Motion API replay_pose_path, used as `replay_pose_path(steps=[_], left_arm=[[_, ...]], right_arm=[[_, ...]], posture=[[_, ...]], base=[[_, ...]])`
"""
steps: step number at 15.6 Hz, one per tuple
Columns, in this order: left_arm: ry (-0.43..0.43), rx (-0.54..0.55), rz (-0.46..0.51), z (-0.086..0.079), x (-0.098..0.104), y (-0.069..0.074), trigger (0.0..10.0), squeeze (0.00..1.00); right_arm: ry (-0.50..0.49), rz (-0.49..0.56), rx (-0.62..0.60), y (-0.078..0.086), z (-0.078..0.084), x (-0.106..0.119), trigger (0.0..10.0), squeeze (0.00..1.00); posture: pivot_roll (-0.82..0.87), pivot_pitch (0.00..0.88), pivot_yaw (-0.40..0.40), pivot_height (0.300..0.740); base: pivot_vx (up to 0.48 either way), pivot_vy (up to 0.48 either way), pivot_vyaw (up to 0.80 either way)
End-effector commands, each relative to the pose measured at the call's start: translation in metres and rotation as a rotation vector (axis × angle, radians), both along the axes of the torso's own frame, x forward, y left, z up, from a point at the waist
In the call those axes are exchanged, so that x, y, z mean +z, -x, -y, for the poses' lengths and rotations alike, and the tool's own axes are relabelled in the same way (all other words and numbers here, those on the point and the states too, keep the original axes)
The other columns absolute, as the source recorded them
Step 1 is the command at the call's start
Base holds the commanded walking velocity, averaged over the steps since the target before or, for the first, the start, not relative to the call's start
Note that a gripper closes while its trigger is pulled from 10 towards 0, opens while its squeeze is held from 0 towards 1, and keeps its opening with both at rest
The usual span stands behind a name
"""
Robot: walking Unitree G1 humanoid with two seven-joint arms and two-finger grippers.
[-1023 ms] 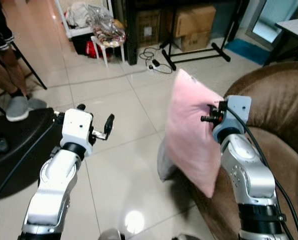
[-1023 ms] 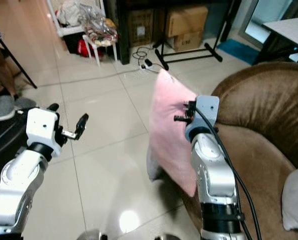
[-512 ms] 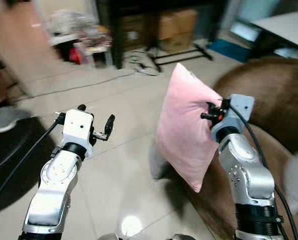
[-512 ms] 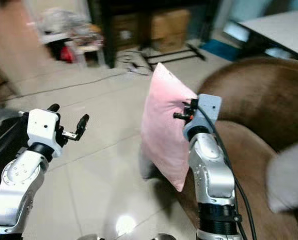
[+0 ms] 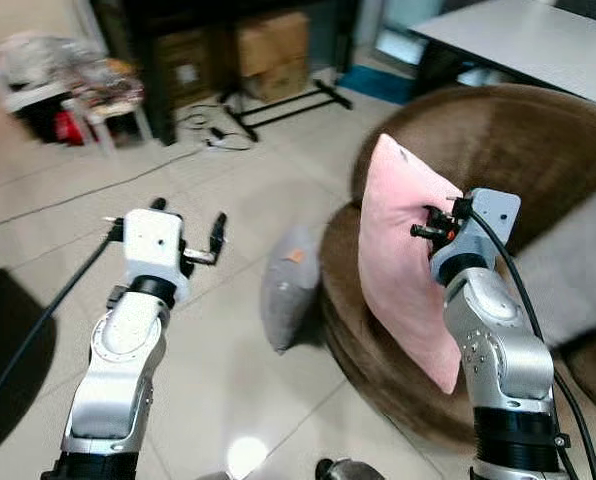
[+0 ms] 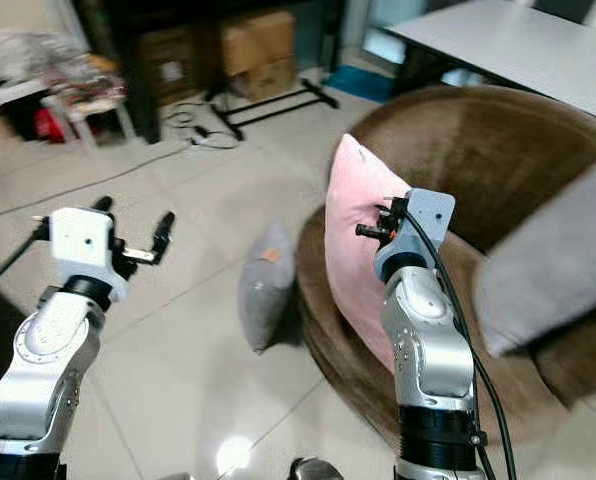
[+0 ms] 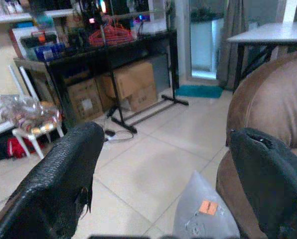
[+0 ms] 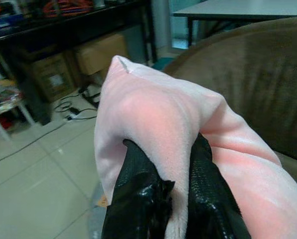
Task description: Move the pillow to the sofa from floor
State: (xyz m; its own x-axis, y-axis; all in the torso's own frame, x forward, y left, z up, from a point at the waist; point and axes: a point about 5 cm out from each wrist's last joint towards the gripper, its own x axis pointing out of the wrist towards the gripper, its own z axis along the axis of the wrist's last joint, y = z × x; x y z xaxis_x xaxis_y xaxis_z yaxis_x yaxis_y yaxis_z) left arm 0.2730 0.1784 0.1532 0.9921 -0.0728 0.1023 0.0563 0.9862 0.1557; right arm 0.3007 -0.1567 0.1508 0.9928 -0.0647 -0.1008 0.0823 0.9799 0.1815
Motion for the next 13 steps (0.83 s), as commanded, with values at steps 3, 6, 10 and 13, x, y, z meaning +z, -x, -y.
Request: replay_pose_path(steps=[3, 6, 10, 13], left_arm=[[0.019, 0.058, 0.030, -0.007, 0.005, -0.005, 10.0, 0.00], [-0.033, 0.034, -0.023, -0.007, 0.000, -0.004, 10.0, 0.00], [-0.010, -0.044, -0.048, -0.006, -0.003, 0.002, 10.0, 0.00], [0.008, -0.053, -0.049, -0.009, -0.001, 0.003, 10.0, 0.00]], right_arm=[[-0.008, 0.058, -0.008, 0.004, -0.001, 0.011, 10.0, 0.00], [-0.004, 0.040, 0.008, 0.004, -0.003, 0.008, 10.0, 0.00], [-0.003, 0.012, 0.041, 0.008, -0.010, 0.002, 10.0, 0.00], [0.007, 0.009, 0.115, 0.009, -0.021, 0.000, 10.0, 0.00]], posture=[[-0.03, 0.000, 0.008, 0.740], [-0.02, 0.000, 0.005, 0.740], [-0.02, 0.000, 0.004, 0.740], [-0.02, 0.000, -0.002, 0.740]], base=[[0.000, 0.000, -0.80], [0.000, 0.000, -0.80], [0.000, 0.000, -0.80], [0.084, 0.000, 0.00]])
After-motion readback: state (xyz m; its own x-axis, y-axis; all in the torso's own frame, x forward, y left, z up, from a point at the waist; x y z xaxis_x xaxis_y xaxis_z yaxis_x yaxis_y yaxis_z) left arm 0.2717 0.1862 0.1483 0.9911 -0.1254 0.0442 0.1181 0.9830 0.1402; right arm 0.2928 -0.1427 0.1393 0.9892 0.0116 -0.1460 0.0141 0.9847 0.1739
